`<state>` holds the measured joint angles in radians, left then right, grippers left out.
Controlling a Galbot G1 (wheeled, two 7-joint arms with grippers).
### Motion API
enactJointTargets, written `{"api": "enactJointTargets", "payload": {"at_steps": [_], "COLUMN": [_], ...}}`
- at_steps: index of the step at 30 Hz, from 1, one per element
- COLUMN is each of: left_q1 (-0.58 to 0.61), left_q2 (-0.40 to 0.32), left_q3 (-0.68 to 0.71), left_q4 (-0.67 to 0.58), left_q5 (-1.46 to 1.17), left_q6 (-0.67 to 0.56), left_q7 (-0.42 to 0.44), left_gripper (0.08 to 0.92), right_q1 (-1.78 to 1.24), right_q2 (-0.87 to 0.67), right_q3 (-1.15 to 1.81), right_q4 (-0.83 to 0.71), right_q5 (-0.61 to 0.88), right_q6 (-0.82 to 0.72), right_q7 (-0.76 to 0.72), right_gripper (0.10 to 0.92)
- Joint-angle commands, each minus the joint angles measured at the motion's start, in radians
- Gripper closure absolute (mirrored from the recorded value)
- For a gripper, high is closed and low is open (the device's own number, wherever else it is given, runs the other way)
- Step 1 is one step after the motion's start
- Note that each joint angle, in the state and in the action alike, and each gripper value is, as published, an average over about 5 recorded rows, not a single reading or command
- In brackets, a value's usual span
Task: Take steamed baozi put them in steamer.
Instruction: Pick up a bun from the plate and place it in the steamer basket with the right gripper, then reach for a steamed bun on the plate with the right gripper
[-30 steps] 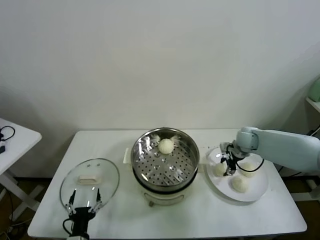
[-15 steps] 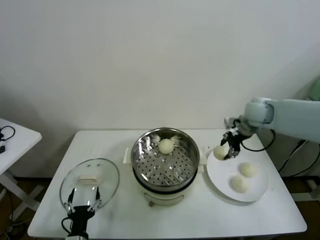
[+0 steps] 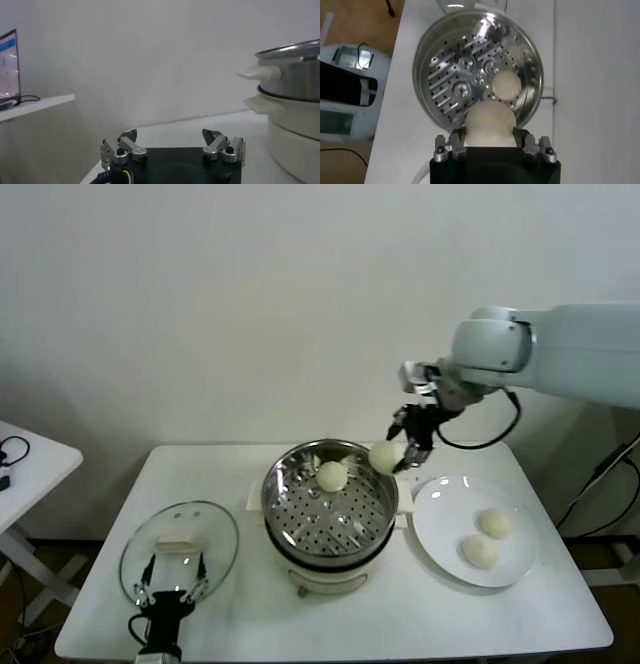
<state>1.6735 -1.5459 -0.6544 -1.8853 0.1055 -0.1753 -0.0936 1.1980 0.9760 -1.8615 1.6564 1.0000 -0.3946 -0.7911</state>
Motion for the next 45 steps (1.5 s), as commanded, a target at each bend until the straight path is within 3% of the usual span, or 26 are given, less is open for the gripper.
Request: {"api": "enactJointTargets", "payload": {"at_steps": [1, 19, 29, 36, 45], "left_q1": [-0.001, -0.022, -0.022, -0.018, -0.020], "left_q2": [0.004, 0.005, 0.007, 0.005, 0.005], "left_q3": [0.001, 0.003, -0.002, -0.003, 0.004], "left_q4": [-0.001, 0.027, 0.033, 0.022, 0.024], "left_q5": [0.003, 0.003, -0.002, -0.002, 0.003], "left_q6": [0.001, -0.001, -0.003, -0.001, 0.000], "left_q7": [0.002, 0.003, 0.003, 0.003, 0.004], "left_gripper": [0.177, 0.177, 0.177, 0.177, 0.177], "right_q1": [-0.134, -0.474, -0.499, -0.373, 0.009], "right_q2": [0.247, 0.479, 0.486, 0.371, -0.012], "right_q3": [0.109, 0.145, 0.156, 0.129, -0.094], "right_q4": [-0.008, -0.350, -0.372, -0.262, -0.107], "right_q5": [0.037, -0.083, -0.088, -0.072, -0.112], "right_q6": [-0.072, -0.090, -0.084, -0.049, 0.116], "right_q7": [0.092, 0.162, 0.153, 0.112, -0.138], "right_gripper": [0.380, 0.372, 0.331, 0.211, 0.202]}}
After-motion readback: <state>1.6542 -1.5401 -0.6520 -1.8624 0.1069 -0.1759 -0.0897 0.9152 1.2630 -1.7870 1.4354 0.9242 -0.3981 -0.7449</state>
